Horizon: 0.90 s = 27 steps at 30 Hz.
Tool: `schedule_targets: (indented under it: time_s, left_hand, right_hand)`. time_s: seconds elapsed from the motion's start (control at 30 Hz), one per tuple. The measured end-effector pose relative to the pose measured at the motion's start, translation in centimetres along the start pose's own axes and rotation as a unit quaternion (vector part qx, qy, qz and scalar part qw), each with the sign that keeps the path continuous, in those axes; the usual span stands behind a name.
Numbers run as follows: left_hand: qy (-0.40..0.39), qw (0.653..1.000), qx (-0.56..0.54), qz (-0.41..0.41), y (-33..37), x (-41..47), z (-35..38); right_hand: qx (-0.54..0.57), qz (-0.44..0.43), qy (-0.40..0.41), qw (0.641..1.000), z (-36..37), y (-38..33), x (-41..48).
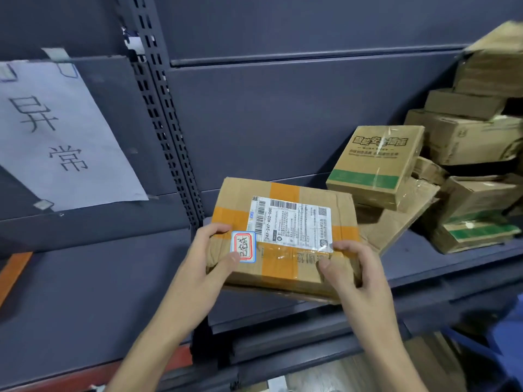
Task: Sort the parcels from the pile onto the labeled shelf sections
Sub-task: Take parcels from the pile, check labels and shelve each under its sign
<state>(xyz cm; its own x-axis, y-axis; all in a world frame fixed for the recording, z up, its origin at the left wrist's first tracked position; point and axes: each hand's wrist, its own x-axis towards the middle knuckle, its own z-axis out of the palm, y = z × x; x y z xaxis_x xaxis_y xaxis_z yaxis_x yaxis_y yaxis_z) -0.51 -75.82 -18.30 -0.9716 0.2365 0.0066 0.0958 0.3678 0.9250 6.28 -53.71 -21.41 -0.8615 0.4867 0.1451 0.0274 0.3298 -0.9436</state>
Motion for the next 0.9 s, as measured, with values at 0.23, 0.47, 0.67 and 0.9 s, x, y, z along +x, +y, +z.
schedule_targets:
  time_s: [0.23,0.47,0.67,0.9]
  left_hand:
    - [0.086,0.991,-0.063,-0.081,-0.4,-3.2,1.2]
    - [0.218,0.968,-0.054,-0.107,-1.0,-7.9,-1.4]
    - [0.301,0.943,-0.057,-0.128,-2.3,-14.0,-5.4]
    - [0.368,0.918,-0.057,-0.139,-4.9,-23.0,-11.8]
  right_hand:
    - [0.014,-0.002,-0.075,0.997,0.9,0.6,1.3]
    - [0.048,-0.056,-0.173,0.982,5.1,-0.5,-0.2]
    - [0.073,-0.054,-0.266,0.96,9.4,-3.4,-4.3]
    - [0.096,-0.049,-0.334,0.937,15.1,-7.1,-13.1]
